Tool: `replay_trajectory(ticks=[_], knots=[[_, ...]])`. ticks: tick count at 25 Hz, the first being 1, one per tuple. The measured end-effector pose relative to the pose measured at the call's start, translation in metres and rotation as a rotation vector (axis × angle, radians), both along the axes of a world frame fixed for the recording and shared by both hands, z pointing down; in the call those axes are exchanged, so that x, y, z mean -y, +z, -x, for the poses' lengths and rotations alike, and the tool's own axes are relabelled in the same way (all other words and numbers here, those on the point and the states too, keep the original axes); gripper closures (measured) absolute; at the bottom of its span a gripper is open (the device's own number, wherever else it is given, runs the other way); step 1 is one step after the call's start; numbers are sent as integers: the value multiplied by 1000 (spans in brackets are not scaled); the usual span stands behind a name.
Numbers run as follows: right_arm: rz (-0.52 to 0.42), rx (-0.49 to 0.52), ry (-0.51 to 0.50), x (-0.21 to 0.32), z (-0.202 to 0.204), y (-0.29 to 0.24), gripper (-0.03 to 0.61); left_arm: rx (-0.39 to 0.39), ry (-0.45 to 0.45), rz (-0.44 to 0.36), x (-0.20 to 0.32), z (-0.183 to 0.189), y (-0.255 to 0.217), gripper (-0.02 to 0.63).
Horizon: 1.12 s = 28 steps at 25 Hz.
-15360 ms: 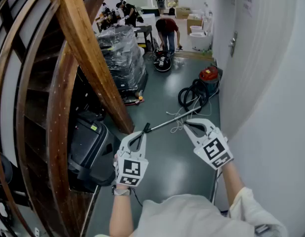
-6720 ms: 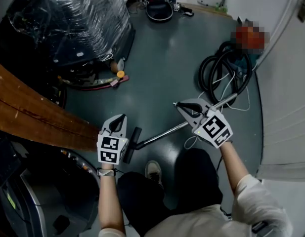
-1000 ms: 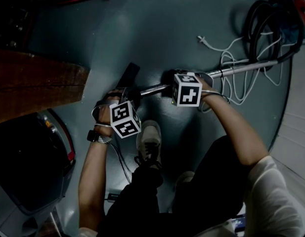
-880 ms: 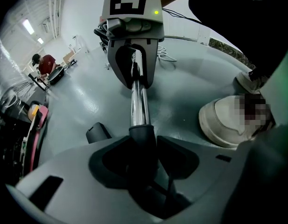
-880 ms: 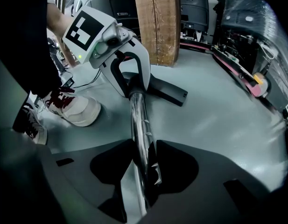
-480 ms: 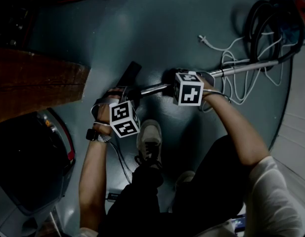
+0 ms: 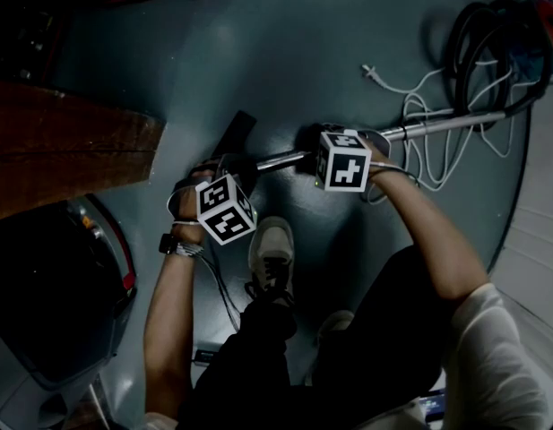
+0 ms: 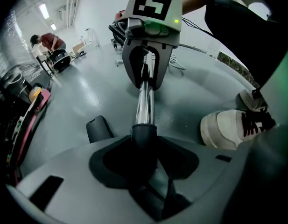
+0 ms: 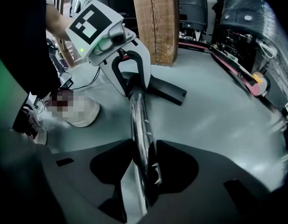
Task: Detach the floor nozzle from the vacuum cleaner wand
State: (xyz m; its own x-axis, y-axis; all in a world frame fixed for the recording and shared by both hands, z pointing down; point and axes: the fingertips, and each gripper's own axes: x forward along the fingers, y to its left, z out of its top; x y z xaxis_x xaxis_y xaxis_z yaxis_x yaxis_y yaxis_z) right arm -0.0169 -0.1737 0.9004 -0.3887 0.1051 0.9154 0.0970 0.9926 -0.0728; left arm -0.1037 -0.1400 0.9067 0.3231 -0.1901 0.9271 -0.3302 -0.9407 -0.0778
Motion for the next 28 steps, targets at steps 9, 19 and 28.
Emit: replay_trajectory(ticks=[9,19,28], knots=[[6,-12,3,1,-4,5,408,27,-11,-4,2,1,1,439],[-13,7,-7,5,-2,-3,408,84,110,-59,0,3,3,437],[-17,0,-11,7,-5,-4,408,129,184,-97,1,5,1,439]])
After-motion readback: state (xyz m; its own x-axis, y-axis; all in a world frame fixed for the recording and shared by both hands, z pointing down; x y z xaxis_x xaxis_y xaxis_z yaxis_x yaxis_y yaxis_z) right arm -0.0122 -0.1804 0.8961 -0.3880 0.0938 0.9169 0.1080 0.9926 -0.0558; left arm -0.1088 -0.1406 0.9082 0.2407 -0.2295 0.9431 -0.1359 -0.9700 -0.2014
